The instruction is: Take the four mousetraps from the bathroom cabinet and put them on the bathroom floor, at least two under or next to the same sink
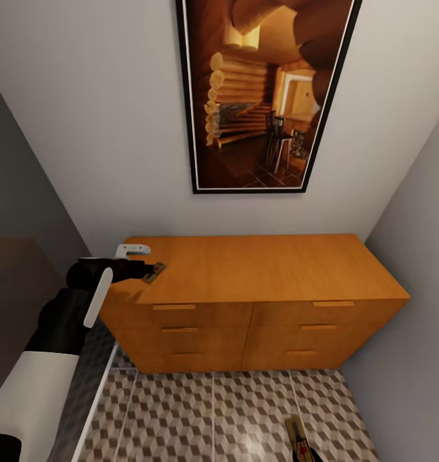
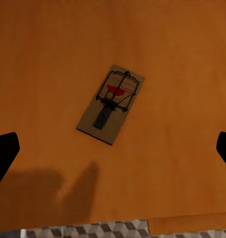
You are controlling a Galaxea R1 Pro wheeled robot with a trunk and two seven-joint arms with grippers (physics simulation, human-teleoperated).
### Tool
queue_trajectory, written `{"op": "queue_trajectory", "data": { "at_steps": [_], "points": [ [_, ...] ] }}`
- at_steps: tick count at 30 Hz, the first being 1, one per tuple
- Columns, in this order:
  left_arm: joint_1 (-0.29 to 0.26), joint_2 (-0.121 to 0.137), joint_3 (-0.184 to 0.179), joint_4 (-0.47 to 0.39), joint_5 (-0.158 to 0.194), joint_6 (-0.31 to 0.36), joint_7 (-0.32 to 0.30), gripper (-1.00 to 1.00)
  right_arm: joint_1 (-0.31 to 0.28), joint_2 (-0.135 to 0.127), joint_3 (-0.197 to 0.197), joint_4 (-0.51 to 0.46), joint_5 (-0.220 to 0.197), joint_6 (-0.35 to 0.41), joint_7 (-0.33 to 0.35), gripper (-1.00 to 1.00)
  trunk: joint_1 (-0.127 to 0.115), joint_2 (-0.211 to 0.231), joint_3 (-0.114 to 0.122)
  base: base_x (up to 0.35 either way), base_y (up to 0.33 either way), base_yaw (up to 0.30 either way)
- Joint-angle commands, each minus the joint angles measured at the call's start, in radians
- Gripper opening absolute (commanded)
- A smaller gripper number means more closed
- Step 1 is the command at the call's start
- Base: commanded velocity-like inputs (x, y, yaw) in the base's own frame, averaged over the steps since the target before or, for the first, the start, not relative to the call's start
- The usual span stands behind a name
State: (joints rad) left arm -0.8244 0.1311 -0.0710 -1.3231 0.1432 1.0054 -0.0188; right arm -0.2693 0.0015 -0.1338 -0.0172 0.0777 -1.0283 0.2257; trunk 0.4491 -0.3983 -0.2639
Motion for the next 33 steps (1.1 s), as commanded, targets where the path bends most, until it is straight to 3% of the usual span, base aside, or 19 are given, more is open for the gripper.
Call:
{"op": "queue_trajectory", "data": {
  "at_steps": [1,8,33],
  "points": [
    [-0.001,0.001,-0.001,0.0,0.001,0.004,-0.001,1.0,-0.001,0.0,-0.009,0.0,0.007,-0.003,0.003,-1.0,0.001,-0.002,-0.002,0.23,0.0,0.0],
    [-0.001,0.001,-0.001,0.003,0.001,0.004,-0.001,1.0,-0.001,0.0,-0.009,0.0,0.007,-0.003,0.003,-1.0,0.001,-0.002,-0.002,0.162,0.0,0.0],
    [-0.001,0.002,-0.001,0.005,0.001,0.004,-0.001,1.0,-0.001,0.0,-0.009,0.0,0.007,-0.003,0.003,-1.0,0.001,-0.002,-0.012,0.005,0.0,0.0]
  ]
}}
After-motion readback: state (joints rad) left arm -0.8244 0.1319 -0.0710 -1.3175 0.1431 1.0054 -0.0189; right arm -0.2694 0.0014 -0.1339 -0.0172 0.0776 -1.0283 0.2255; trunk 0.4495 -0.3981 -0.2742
